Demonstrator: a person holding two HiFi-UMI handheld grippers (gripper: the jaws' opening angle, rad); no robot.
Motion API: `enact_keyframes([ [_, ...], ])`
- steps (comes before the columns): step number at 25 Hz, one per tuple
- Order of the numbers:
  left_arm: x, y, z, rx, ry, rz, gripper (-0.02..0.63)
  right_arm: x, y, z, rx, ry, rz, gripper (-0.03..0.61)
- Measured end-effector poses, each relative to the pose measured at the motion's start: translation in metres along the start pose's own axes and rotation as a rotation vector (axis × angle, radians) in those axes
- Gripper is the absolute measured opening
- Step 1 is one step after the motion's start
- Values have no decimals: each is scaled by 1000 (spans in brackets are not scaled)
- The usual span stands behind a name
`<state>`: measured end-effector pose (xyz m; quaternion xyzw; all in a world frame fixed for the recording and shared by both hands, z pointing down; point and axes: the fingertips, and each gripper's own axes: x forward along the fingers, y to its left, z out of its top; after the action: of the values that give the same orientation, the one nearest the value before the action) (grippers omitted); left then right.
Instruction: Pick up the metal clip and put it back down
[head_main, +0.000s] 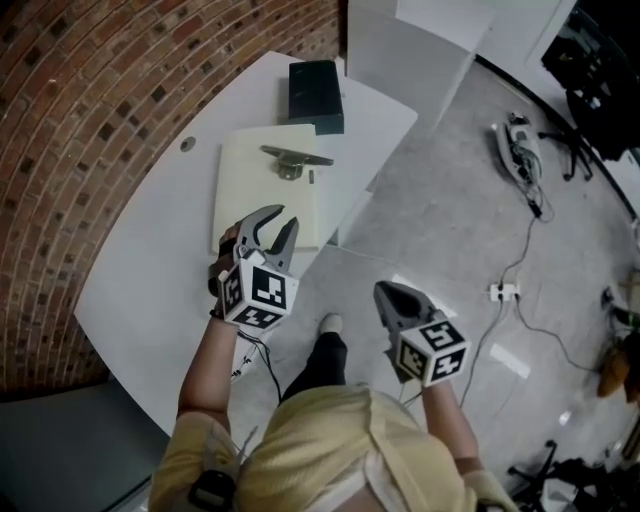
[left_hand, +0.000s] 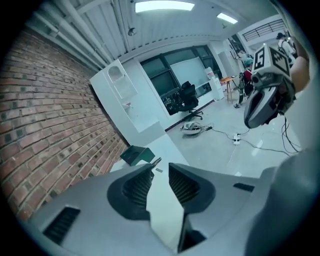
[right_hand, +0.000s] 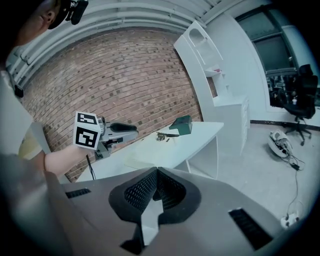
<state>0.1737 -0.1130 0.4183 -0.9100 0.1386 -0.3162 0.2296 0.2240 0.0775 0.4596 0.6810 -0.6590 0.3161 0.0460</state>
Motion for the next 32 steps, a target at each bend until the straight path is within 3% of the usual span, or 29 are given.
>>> enact_keyframes([
  [12,77,46,-15,295,91,37,109,55,-17,1,37,82,-6,5],
  [32,151,60,-42,541,137,27,107,94,-41,-4,142,153,-33,5],
])
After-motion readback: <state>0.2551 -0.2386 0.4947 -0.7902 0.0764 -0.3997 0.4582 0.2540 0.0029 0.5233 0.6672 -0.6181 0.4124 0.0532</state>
